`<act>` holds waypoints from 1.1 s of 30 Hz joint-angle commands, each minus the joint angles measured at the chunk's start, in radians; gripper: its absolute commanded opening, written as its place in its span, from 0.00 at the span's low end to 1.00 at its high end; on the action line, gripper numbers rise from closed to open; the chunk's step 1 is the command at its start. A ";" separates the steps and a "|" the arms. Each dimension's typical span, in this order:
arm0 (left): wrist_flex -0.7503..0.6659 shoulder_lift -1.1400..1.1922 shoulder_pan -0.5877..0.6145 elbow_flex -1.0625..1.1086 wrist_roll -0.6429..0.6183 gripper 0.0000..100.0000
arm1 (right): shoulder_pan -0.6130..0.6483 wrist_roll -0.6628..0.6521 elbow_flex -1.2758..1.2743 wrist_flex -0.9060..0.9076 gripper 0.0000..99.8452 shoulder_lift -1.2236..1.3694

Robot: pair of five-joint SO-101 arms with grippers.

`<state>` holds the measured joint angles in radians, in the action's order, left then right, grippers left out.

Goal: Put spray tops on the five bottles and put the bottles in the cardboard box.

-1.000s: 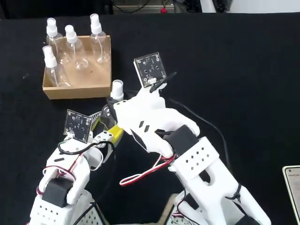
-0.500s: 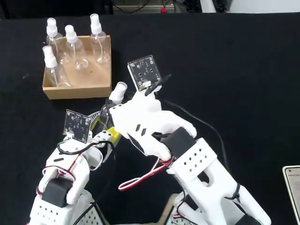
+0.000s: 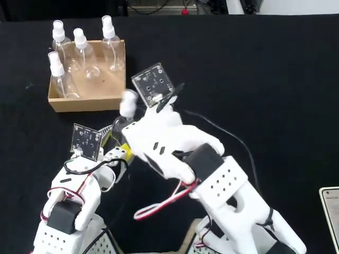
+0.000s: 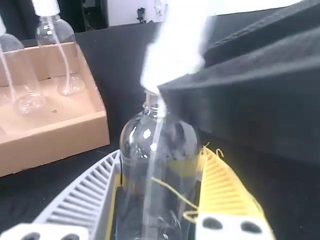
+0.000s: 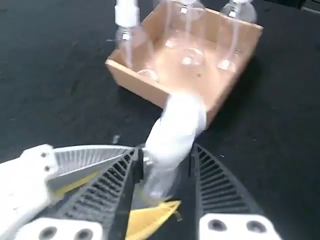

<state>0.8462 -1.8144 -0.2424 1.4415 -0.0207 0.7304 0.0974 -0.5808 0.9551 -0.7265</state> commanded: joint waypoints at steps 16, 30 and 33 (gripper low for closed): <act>-0.020 -0.011 0.007 -0.027 0.000 0.15 | -0.209 -0.009 0.199 -0.107 0.11 -0.074; -0.018 -0.011 0.007 -0.027 0.000 0.15 | -0.215 -0.009 0.208 -0.344 0.03 0.251; -0.021 -0.011 0.007 -0.027 0.000 0.15 | -0.212 -0.008 0.205 -0.322 0.03 0.268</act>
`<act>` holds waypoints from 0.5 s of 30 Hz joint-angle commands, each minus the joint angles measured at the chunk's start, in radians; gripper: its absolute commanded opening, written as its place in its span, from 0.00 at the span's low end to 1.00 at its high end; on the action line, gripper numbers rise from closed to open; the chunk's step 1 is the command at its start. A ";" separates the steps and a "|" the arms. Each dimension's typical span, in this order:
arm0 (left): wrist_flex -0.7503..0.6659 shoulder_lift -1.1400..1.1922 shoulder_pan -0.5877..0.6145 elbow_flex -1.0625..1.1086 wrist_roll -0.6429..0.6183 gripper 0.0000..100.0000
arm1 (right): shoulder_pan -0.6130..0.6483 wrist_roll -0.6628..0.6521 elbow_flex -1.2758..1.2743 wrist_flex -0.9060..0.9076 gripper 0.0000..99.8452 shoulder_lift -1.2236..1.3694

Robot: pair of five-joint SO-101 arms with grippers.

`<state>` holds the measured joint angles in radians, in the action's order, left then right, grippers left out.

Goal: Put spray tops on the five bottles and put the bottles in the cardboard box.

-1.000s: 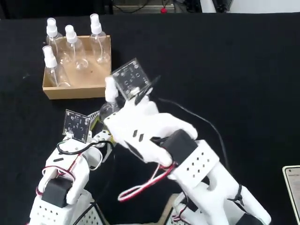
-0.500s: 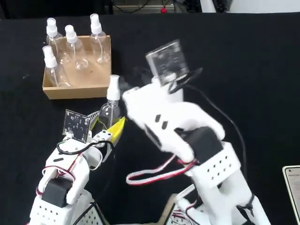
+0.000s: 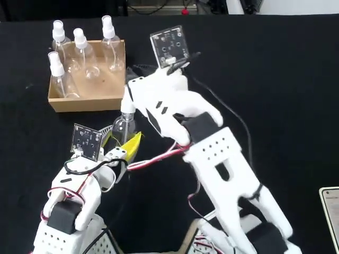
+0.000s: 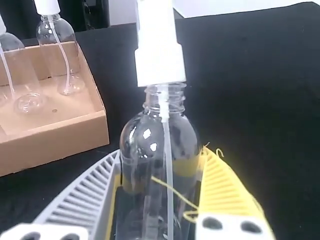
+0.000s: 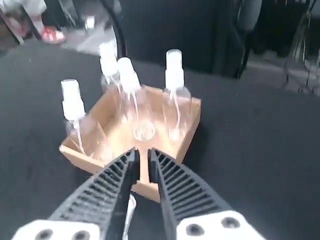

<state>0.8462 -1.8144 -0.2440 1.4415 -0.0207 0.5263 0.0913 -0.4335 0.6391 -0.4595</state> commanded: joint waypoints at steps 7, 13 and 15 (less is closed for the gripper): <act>-0.025 -0.011 0.008 -0.027 0.000 0.15 | 0.097 -0.002 0.088 0.226 0.03 -0.062; -0.025 -0.011 0.008 -0.027 0.000 0.15 | 0.110 -0.002 0.084 0.292 0.03 -0.150; -0.025 -0.011 0.008 -0.027 0.000 0.15 | 0.110 -0.002 0.084 0.322 0.03 -0.177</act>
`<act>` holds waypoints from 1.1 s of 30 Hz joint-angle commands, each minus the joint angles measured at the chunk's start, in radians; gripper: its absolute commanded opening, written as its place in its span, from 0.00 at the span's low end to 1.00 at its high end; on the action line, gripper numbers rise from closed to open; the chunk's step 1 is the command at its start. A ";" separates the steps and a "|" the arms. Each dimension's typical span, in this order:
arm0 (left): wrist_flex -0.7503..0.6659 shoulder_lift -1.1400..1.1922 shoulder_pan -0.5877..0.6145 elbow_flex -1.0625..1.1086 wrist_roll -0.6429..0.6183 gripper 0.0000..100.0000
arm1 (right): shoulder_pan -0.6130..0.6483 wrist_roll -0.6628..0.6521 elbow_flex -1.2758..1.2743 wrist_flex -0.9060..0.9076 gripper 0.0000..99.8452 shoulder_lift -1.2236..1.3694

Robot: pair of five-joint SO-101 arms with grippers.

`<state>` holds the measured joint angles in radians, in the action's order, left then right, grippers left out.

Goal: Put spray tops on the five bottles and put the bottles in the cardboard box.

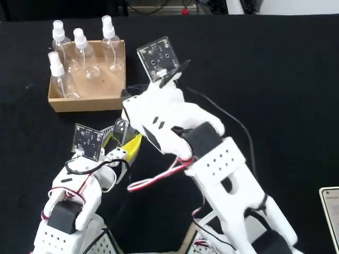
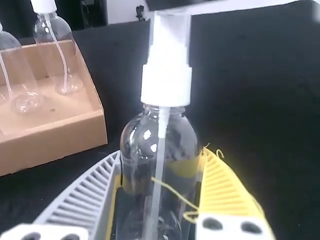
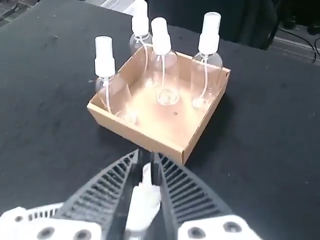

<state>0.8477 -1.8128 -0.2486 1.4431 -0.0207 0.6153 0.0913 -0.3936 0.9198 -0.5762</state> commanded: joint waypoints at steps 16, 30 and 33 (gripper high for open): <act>-0.488 -0.009 0.137 0.085 -0.006 0.15 | -0.235 -0.014 -0.251 0.110 0.03 -0.357; -0.776 -0.003 0.206 0.094 -0.003 0.15 | -0.233 -0.003 -0.820 -0.425 0.03 -0.493; -0.776 0.015 0.206 0.047 -0.002 0.15 | -0.233 -0.003 -0.843 -0.437 0.03 -0.503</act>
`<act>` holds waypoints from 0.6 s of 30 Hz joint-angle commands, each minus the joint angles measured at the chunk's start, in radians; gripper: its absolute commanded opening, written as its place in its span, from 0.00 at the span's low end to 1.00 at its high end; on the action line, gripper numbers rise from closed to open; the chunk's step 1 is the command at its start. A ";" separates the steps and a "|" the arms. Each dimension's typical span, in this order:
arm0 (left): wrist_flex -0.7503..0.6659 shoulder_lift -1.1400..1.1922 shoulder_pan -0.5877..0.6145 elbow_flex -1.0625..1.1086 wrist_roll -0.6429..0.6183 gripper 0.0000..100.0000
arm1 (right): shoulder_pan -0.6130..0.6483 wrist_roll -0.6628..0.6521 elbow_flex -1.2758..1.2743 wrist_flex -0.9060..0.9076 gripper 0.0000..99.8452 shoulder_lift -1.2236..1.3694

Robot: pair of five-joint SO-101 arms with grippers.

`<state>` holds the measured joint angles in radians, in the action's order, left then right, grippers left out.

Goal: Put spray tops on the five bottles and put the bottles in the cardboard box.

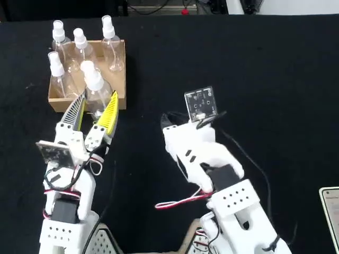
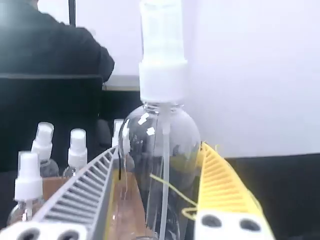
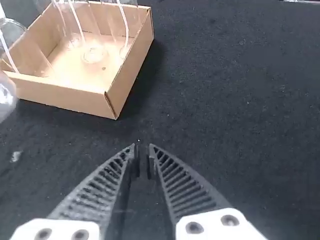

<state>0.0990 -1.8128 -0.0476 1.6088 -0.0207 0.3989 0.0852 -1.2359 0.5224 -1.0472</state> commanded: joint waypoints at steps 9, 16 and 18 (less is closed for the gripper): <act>-0.028 0.408 0.007 -0.349 0.000 0.15 | -0.017 0.005 -0.007 -0.037 0.03 -0.025; -0.029 0.683 0.007 -0.470 0.002 0.15 | -0.017 0.005 -0.025 -0.040 0.03 -0.028; -0.029 0.720 0.010 -0.470 0.002 0.15 | -0.017 0.005 -0.025 -0.040 0.03 -0.028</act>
<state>0.0959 -1.1715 -0.0491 1.2236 -0.0207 0.3989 0.0852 -1.2666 0.5071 -1.0533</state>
